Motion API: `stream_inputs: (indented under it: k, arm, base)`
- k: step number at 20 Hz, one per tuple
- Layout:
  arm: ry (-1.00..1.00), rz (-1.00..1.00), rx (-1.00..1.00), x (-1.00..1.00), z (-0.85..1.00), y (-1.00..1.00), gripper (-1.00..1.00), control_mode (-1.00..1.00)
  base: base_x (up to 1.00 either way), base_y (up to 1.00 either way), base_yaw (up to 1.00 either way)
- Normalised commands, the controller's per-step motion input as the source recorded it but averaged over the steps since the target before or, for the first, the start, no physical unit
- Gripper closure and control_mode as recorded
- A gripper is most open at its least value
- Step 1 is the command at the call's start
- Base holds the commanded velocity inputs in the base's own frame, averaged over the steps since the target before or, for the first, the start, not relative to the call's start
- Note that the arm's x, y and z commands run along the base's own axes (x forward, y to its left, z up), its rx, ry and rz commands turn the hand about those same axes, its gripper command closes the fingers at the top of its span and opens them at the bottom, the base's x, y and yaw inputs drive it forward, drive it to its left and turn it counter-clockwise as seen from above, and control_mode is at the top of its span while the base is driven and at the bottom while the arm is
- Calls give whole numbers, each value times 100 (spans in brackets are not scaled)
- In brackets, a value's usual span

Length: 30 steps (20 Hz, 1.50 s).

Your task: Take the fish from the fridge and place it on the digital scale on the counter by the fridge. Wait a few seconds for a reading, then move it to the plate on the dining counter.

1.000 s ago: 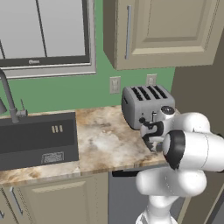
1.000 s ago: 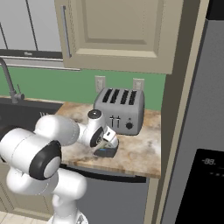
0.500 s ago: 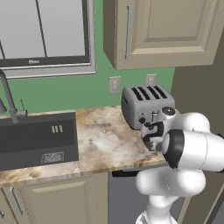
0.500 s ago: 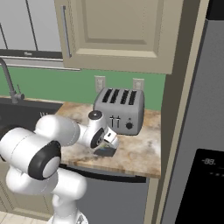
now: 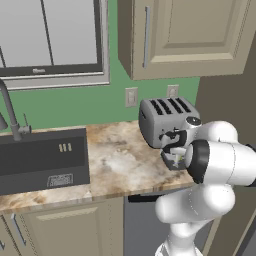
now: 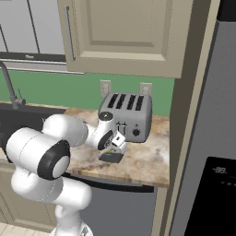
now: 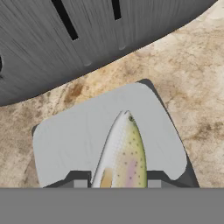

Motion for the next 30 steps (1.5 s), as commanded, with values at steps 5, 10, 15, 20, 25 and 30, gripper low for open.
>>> stream_inputs:
  k: [5,10,15,20,25,30]
  arm:
    - [-7,0,18,-52,86,0,100,-100]
    - [-7,0,19,-58,100,0,100,-100]
    - [-1,0,11,-35,100,1,100,-100]
    - [5,0,3,-29,100,10,100,-100]
    - [13,0,0,-37,86,17,100,-100]
    - [15,-1,-5,-34,16,11,100,-100]
  base:
    - [0,0,0]
    - [0,0,0]
    - [0,0,0]
    - [0,0,0]
    - [0,0,0]
    - [0,0,0]
